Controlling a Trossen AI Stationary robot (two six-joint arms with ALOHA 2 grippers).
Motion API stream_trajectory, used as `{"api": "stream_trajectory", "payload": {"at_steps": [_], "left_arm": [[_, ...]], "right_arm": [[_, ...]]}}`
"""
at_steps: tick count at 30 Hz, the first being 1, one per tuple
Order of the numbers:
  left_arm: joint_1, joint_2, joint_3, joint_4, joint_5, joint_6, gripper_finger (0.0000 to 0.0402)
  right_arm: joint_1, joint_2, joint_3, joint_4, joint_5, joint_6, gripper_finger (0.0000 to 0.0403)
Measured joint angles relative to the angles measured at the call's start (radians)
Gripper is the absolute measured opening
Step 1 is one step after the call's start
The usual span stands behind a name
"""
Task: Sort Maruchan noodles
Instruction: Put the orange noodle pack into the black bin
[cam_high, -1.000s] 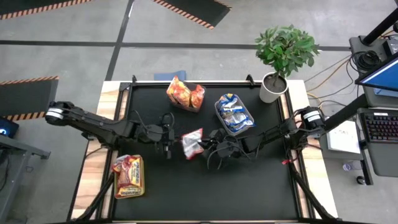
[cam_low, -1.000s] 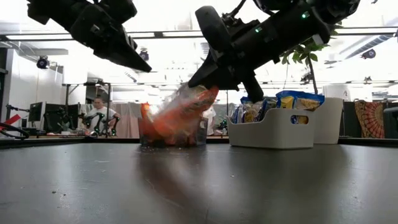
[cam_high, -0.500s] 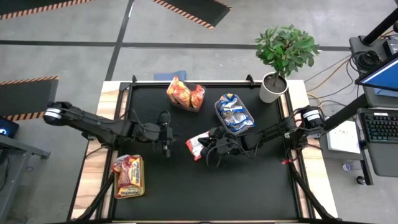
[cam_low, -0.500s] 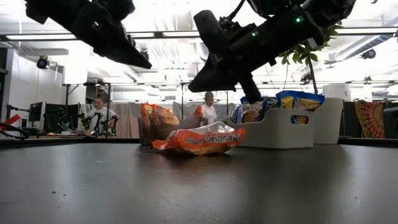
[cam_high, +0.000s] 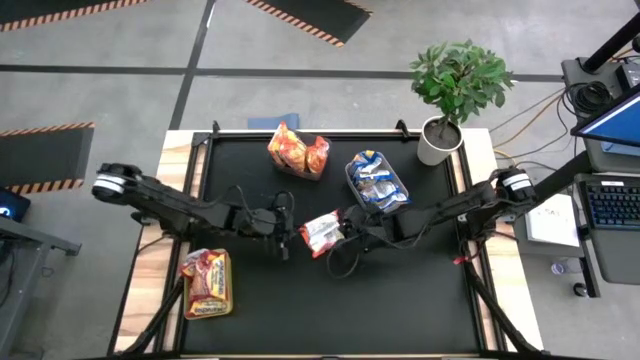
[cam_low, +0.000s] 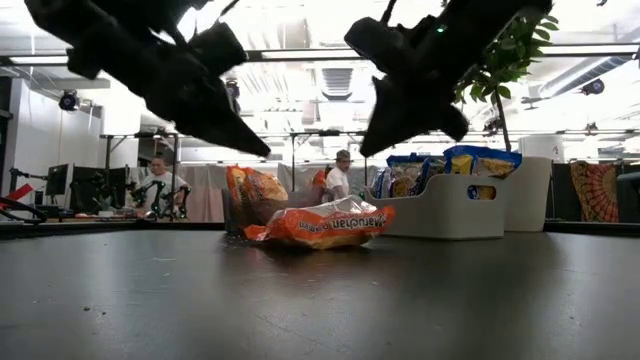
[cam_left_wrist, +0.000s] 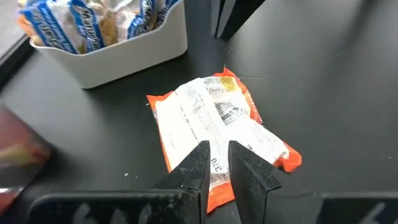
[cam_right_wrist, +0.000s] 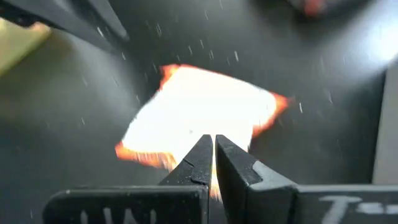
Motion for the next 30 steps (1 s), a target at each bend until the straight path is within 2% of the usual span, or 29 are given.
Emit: {"api": "stream_trajectory", "payload": {"at_steps": [3, 8, 14, 22, 25, 30], "left_arm": [[0.0, 0.072, 0.0, 0.074, 0.0, 0.002, 0.004], [0.001, 0.179, 0.0, 0.18, 0.0, 0.007, 0.004], [0.01, 0.263, -0.001, 0.225, 0.0, 0.01, 0.004], [0.031, 0.338, -0.001, 0.246, -0.001, 0.015, 0.004], [0.035, 0.342, -0.001, 0.234, -0.001, 0.011, 0.004], [0.035, 0.34, 0.0, 0.192, -0.004, 0.007, 0.004]], "right_arm": [[0.02, 0.0, 0.023, -0.107, -0.028, 0.066, 0.0009], [0.061, 0.0, 0.003, -0.168, -0.078, 0.177, 0.0009], [0.091, 0.0, -0.066, -0.169, -0.119, 0.318, 0.0009], [0.086, 0.0, -0.11, -0.156, -0.092, 0.454, 0.0013], [0.081, 0.0, -0.11, -0.149, -0.094, 0.47, 0.0033], [0.072, -0.002, -0.114, -0.053, -0.099, 0.447, 0.0095]]}}
